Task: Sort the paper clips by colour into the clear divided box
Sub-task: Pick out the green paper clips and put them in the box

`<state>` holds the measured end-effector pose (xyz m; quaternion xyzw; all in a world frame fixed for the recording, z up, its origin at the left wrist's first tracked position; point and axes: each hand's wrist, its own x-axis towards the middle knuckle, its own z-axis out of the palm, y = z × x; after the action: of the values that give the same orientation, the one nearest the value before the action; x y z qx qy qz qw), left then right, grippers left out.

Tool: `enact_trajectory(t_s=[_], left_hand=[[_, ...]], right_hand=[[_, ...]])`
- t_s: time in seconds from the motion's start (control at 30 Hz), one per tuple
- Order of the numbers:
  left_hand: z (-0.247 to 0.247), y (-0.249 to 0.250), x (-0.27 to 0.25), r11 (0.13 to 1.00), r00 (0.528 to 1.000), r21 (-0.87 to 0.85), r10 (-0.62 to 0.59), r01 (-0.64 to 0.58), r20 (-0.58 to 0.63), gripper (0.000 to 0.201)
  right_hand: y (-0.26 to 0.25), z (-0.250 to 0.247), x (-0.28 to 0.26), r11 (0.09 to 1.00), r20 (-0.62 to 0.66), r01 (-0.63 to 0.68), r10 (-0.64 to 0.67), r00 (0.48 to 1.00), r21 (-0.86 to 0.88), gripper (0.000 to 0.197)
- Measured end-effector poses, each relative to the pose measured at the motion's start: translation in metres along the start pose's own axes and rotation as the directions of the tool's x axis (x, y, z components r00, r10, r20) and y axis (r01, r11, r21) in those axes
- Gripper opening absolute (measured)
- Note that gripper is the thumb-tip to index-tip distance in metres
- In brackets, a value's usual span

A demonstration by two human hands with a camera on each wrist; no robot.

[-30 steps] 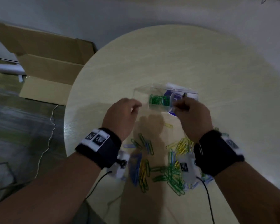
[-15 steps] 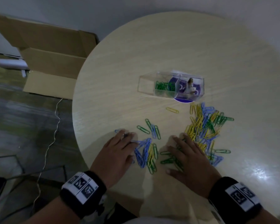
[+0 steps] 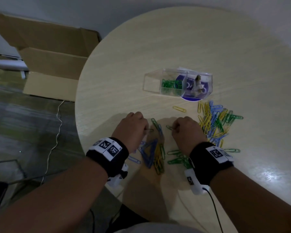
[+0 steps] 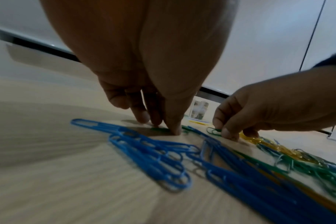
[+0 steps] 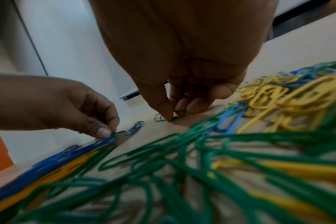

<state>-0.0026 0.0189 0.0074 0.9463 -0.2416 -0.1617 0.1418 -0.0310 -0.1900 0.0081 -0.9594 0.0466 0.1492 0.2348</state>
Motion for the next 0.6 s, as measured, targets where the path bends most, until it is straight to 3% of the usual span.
enact_trajectory(t_s=[0.23,0.4,0.5,0.6], left_hand=[[-0.009,-0.001,0.011,0.979,0.992,-0.163,-0.109,0.119,0.067,0.01],[-0.014,-0.001,0.007,0.951,0.963,-0.16,-0.256,0.266,0.082,0.007],[-0.015,0.0,0.004,0.96,0.966,-0.132,-0.233,0.246,0.109,0.005],[-0.016,0.004,0.011,0.978,0.992,-0.169,-0.122,0.126,0.03,0.007]], right_hand=[[0.001,-0.008,-0.032,0.988,0.078,-0.06,0.049,0.996,0.145,0.012],[-0.013,0.014,-0.054,0.999,0.182,0.003,-0.012,0.983,0.051,0.015],[-0.017,0.012,-0.049,0.999,0.17,0.048,-0.043,0.985,-0.024,0.017],[-0.017,0.007,-0.044,0.992,0.179,0.082,-0.064,0.982,-0.092,0.02]])
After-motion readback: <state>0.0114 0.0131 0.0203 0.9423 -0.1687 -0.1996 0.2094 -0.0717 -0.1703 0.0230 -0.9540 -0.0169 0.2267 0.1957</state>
